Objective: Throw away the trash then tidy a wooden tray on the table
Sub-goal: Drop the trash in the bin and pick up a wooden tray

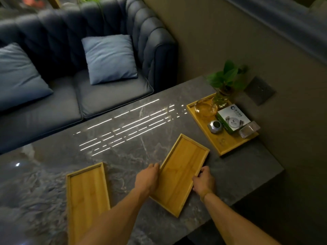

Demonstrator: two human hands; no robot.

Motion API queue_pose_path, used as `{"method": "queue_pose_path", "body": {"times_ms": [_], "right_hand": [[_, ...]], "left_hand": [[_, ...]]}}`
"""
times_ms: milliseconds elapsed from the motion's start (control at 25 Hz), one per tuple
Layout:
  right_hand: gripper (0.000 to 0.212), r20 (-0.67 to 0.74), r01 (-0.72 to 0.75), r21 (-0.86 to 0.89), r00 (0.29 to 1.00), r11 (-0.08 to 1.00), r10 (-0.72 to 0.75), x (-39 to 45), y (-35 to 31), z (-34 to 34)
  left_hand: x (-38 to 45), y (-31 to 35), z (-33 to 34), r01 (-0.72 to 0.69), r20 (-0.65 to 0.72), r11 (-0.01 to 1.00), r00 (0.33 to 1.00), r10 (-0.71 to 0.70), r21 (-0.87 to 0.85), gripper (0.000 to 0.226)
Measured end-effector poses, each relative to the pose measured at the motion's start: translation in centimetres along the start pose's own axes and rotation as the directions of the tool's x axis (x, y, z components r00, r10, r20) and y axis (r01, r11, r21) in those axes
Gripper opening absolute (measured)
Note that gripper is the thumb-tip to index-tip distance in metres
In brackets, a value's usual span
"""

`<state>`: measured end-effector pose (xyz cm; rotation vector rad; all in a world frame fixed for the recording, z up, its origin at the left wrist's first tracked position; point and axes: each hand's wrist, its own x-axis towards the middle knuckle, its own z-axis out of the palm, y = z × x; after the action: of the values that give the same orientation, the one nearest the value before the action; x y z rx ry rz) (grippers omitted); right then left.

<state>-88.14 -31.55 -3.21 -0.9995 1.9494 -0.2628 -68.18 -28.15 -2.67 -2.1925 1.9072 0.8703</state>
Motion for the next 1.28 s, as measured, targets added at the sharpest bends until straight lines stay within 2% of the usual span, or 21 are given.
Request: {"method": "queue_pose_path", "body": {"times_ms": [200, 360, 520, 720, 840, 1040, 1280], "right_hand": [[0.020, 0.086, 0.271, -0.066, 0.960, 0.960, -0.265, -2.3, -3.8, 0.4], [0.031, 0.274, 0.462, -0.123, 0.866, 0.878, -0.418, -6.0, -6.7, 3.1], [0.044, 0.422, 0.581, -0.111, 0.762, 0.807, -0.491, -10.0, -8.4, 7.3], [0.046, 0.531, 0.634, -0.105, 0.687, 0.766, -0.496, -14.7, -8.6, 13.1], [0.041, 0.542, 0.676, -0.121, 0.659, 0.727, -0.522, -16.5, -7.8, 16.0], [0.024, 0.514, 0.723, -0.174, 0.645, 0.668, -0.565, -18.1, -6.5, 19.2], [0.032, 0.458, 0.713, -0.285, 0.688, 0.640, -0.563, -18.6, -5.4, 21.1]], "left_hand": [[-5.0, -2.6, -1.2, 0.091, -0.149, 0.970, 0.981, -0.126, -0.223, 0.014], [-9.9, -6.7, -1.5, 0.153, -0.252, 0.908, 0.931, -0.265, -0.389, 0.011], [-14.9, -11.1, -0.9, 0.232, -0.295, 0.833, 0.860, -0.417, -0.502, 0.006], [-20.2, -16.1, 1.1, 0.357, -0.282, 0.759, 0.774, -0.567, -0.545, 0.006], [-22.1, -18.5, 2.4, 0.392, -0.264, 0.723, 0.746, -0.612, -0.569, 0.015], [-23.5, -21.2, 4.2, 0.381, -0.248, 0.736, 0.770, -0.588, -0.560, 0.008], [-23.3, -22.9, 5.1, 0.355, -0.213, 0.743, 0.808, -0.549, -0.568, 0.009]]}}
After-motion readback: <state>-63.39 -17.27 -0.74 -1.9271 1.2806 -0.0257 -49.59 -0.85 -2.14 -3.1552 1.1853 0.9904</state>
